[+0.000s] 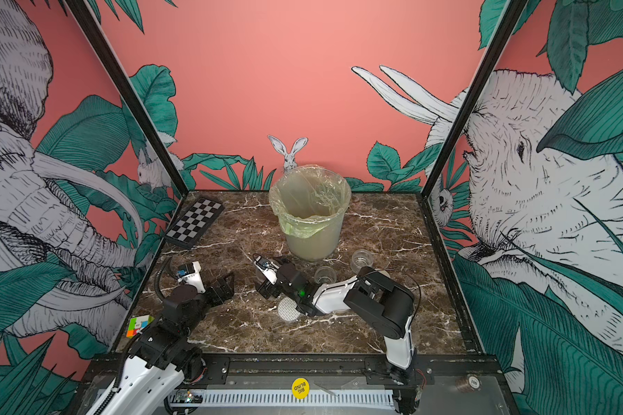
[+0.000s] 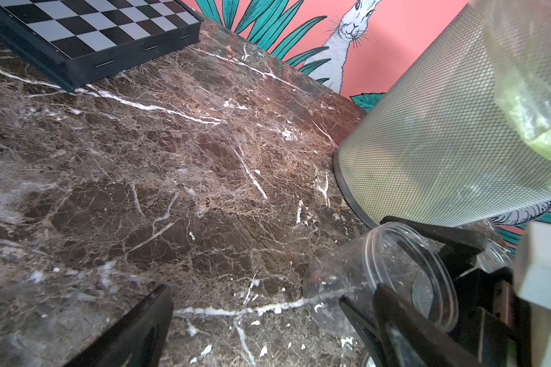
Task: Empty moldy rice from jars
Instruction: Place the jar at the center of the board.
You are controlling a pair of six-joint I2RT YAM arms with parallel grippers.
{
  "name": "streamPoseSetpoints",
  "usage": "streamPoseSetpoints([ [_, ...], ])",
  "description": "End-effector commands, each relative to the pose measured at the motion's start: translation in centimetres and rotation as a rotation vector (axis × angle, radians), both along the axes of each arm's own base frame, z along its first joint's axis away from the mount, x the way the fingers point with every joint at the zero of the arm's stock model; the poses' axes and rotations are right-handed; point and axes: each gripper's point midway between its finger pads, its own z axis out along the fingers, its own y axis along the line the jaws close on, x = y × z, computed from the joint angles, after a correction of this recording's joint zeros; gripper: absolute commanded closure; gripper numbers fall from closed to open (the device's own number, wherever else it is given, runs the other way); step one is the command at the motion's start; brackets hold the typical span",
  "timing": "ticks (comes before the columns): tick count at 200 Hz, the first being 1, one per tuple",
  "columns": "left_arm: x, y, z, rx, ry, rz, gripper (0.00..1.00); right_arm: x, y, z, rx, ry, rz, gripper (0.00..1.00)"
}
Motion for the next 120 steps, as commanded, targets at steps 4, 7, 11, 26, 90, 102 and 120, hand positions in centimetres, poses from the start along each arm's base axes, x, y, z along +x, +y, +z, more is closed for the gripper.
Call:
streamPoseSetpoints([
  [4,0.2,0.4,1.1,0.009,-0.022,0.016,0.00,-0.9,0.6,3.3,0.051,-0.020,0.048,0.02],
  [7,0.2,0.4,1.2,0.010,-0.024,0.016,0.00,-0.9,0.7,3.4,0.052,-0.020,0.052,0.02],
  [11,0.2,0.4,1.3,0.010,-0.028,0.017,0.00,-0.9,0.6,3.5,0.052,-0.022,0.053,0.02],
  [26,0.3,0.6,1.6,0.016,-0.039,0.028,0.00,-1.2,0.4,3.9,0.050,-0.022,0.060,0.02],
  [90,0.6,1.8,5.0,0.080,-0.105,0.074,0.00,-2.6,-1.4,7.6,0.054,-0.038,0.088,0.02],
  [102,0.8,2.2,5.7,0.109,-0.110,0.088,0.00,-3.2,-2.3,9.0,0.044,-0.033,0.095,0.02],
  [120,1.3,2.5,6.8,0.164,-0.121,0.097,0.00,-4.4,-3.5,9.9,0.033,0.009,0.121,0.02],
])
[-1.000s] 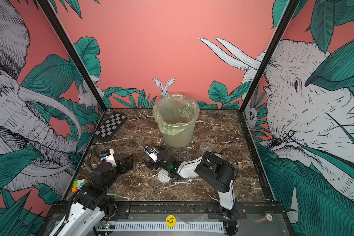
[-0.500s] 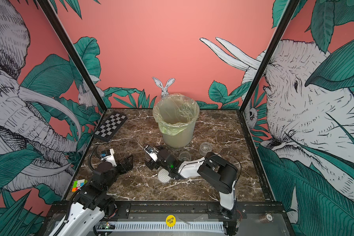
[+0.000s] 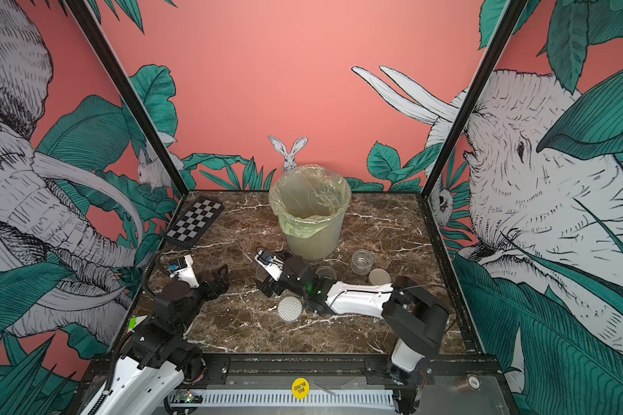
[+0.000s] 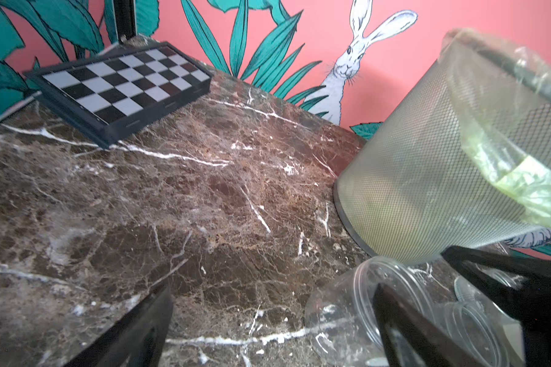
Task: Empty moldy rice from jars
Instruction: Place the jar at the center of the board, then reset both arms
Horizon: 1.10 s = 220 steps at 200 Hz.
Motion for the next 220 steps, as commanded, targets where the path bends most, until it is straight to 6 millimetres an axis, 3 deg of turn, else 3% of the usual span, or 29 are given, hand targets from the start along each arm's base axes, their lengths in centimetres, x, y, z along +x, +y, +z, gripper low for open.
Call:
streamPoseSetpoints([
  [1,0.6,1.1,1.8,0.092,-0.023,0.043,0.00,-1.7,-1.6,1.8,-0.013,0.035,0.037,0.02],
  [29,1.8,1.7,2.9,0.190,-0.013,0.079,0.00,-1.8,-5.0,1.7,-0.054,0.154,-0.041,0.02],
  [60,3.8,1.1,3.7,0.265,-0.015,0.071,0.00,0.3,-10.6,1.7,0.018,0.213,-0.210,0.02],
  [87,5.3,1.5,3.5,0.288,-0.009,0.137,0.00,2.0,-15.4,0.2,-0.016,0.232,-0.359,0.02],
  [124,5.3,3.2,3.8,0.292,-0.097,0.243,0.00,3.4,-20.7,-2.4,-0.005,0.266,-0.547,0.02],
  [168,5.0,5.4,2.9,0.417,-0.052,0.353,0.00,5.5,-30.8,-4.4,-0.004,0.233,-0.988,0.02],
  [183,5.3,5.6,2.7,0.459,-0.035,0.367,0.01,5.8,-33.5,-4.4,-0.004,0.225,-1.109,0.02],
  [220,7.2,5.2,2.7,0.534,-0.049,0.366,0.00,6.6,-36.6,-2.0,0.069,0.102,-1.271,0.02],
])
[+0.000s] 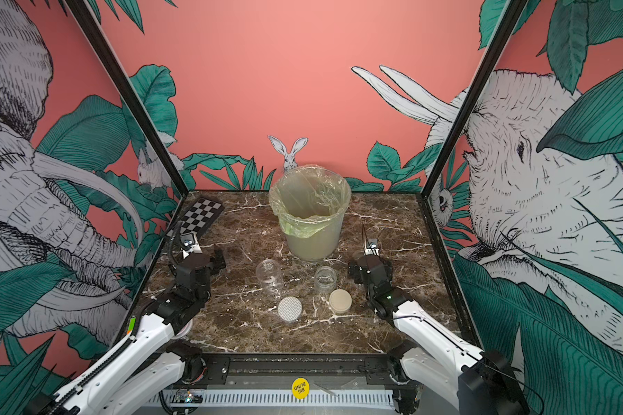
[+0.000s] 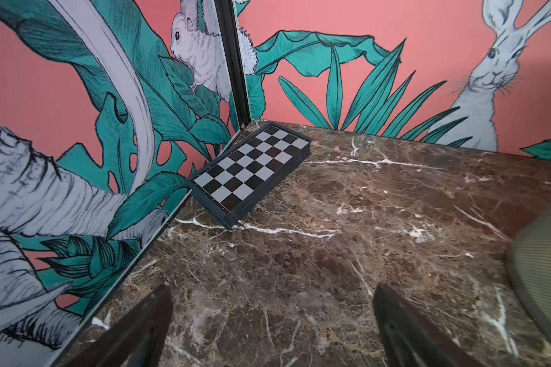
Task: Empty moldy rice from jars
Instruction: Reset both arms
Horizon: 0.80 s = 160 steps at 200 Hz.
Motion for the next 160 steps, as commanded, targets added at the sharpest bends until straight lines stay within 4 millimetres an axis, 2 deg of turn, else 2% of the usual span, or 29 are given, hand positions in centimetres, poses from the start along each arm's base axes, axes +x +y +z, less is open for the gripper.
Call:
streamPoseSetpoints([
  [1,1.0,0.6,1.1,0.057,-0.039,0.044,0.00,0.6,-2.9,2.6,-0.011,-0.127,-0.176,0.02],
  [18,2.1,0.2,0.7,0.084,-0.023,0.033,0.00,0.5,-5.9,3.2,-0.059,-0.128,-0.343,0.02],
  [32,2.9,0.1,0.4,0.103,-0.022,0.028,0.01,1.2,-6.8,3.5,-0.070,-0.117,-0.375,0.02],
  [51,4.2,-0.6,-0.1,0.099,-0.012,-0.034,0.01,2.8,-7.0,4.1,-0.125,-0.119,-0.360,0.02],
  [89,6.6,0.7,-1.8,0.079,0.005,-0.057,0.01,5.7,-8.0,3.6,-0.256,-0.143,-0.316,0.02],
  [104,7.7,0.6,-2.9,0.099,0.032,-0.080,0.01,6.2,-8.5,2.9,-0.278,-0.150,-0.312,0.02],
  [125,8.7,-0.5,-3.9,0.108,0.019,-0.142,0.01,6.7,-8.0,1.6,-0.272,-0.174,-0.248,0.01],
  [144,9.2,-0.8,-4.6,0.133,0.028,-0.173,0.00,7.0,-7.4,1.4,-0.260,-0.165,-0.176,0.02],
  [160,9.5,-0.8,-5.0,0.161,0.048,-0.186,0.00,7.1,-7.7,1.3,-0.252,-0.163,-0.176,0.01],
])
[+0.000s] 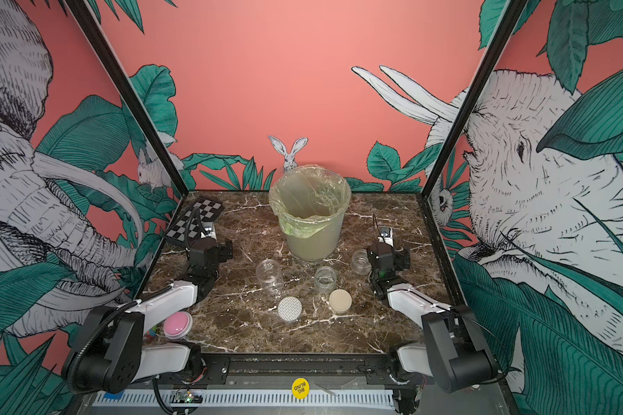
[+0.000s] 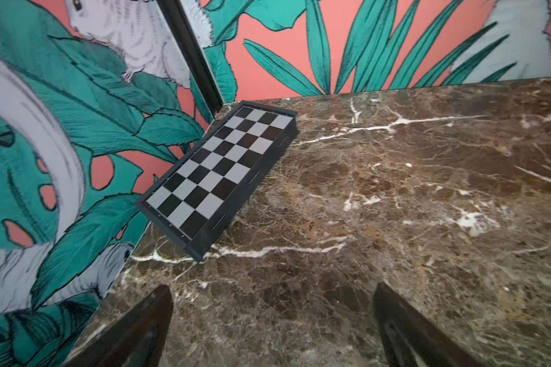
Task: Empty moldy rice from jars
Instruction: Reset both arms
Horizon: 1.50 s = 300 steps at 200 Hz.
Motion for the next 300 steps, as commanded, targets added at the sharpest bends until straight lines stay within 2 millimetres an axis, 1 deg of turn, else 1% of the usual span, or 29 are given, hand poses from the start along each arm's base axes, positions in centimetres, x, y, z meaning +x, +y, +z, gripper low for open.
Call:
streamPoseSetpoints([
  [1,1.0,-0.6,1.6,0.026,-0.063,-0.061,0.00,1.3,0.9,2.4,0.025,-0.097,0.073,0.01],
  [20,1.0,-0.6,1.6,0.039,-0.057,-0.080,0.01,1.3,1.2,2.0,0.008,-0.069,0.119,0.01],
  [39,0.6,0.3,1.5,0.051,-0.063,-0.064,0.01,1.0,0.9,1.9,0.013,-0.078,0.139,0.01],
  [57,0.3,1.3,0.9,0.038,-0.065,-0.046,0.01,0.9,1.3,1.6,0.030,-0.100,0.192,0.01],
  [61,0.3,1.3,0.8,0.036,-0.062,-0.050,0.01,0.9,1.3,1.9,0.032,-0.124,0.194,0.01],
  [71,0.3,1.1,0.4,0.038,-0.055,-0.065,0.01,0.9,1.3,2.0,0.040,-0.142,0.203,0.01],
  [84,0.3,0.8,0.1,0.045,-0.055,-0.085,0.01,1.1,1.3,1.9,0.045,-0.148,0.215,0.01],
  [94,0.2,0.9,0.0,0.048,-0.066,-0.081,0.01,1.2,1.6,1.7,0.055,-0.132,0.238,0.01],
  [117,0.5,1.1,-0.7,0.057,-0.067,-0.072,0.01,0.8,1.9,1.9,0.061,-0.159,0.276,0.01],
  [138,0.8,1.2,-1.7,0.058,-0.067,-0.062,0.01,0.3,1.6,1.8,0.071,-0.173,0.268,0.01],
  [156,1.2,1.4,-2.9,0.062,-0.056,-0.048,0.01,-0.1,1.2,1.1,0.090,-0.168,0.253,0.01],
  [168,1.7,1.3,-3.0,0.067,-0.054,-0.052,0.01,-0.2,1.3,0.3,0.091,-0.151,0.265,0.01],
  [180,1.5,1.3,-3.2,0.056,-0.026,-0.056,0.01,-0.5,1.2,-0.4,0.092,-0.161,0.269,0.01],
  [181,1.5,1.3,-3.3,0.055,-0.026,-0.056,0.01,-0.4,1.2,-0.2,0.091,-0.173,0.269,0.01],
  [188,1.5,1.4,-3.2,0.057,-0.035,-0.050,0.01,-0.6,1.4,-0.6,0.099,-0.179,0.279,0.02],
  [193,1.5,1.5,-3.2,0.058,-0.037,-0.049,0.01,-0.6,1.5,-0.5,0.102,-0.195,0.287,0.01],
  [222,1.6,1.4,-3.2,0.057,-0.031,-0.051,0.01,0.0,2.6,-2.1,0.100,-0.168,0.355,0.02],
  [249,1.5,1.4,-3.2,0.050,-0.040,-0.054,0.01,0.6,2.5,-3.6,0.101,-0.141,0.344,0.02],
  [263,1.6,1.5,-3.4,0.041,-0.035,-0.058,0.01,1.2,2.2,-3.4,0.098,-0.147,0.321,0.02],
  [275,1.5,1.6,-3.4,0.036,-0.034,-0.057,0.01,1.7,2.1,-3.6,0.106,-0.106,0.312,0.02],
  [280,1.5,1.6,-3.3,0.033,-0.041,-0.055,0.01,1.8,2.2,-4.0,0.110,-0.078,0.319,0.01],
  [300,1.4,1.8,-3.3,0.030,-0.049,-0.050,0.01,2.4,1.6,-4.0,0.128,-0.070,0.295,0.01],
])
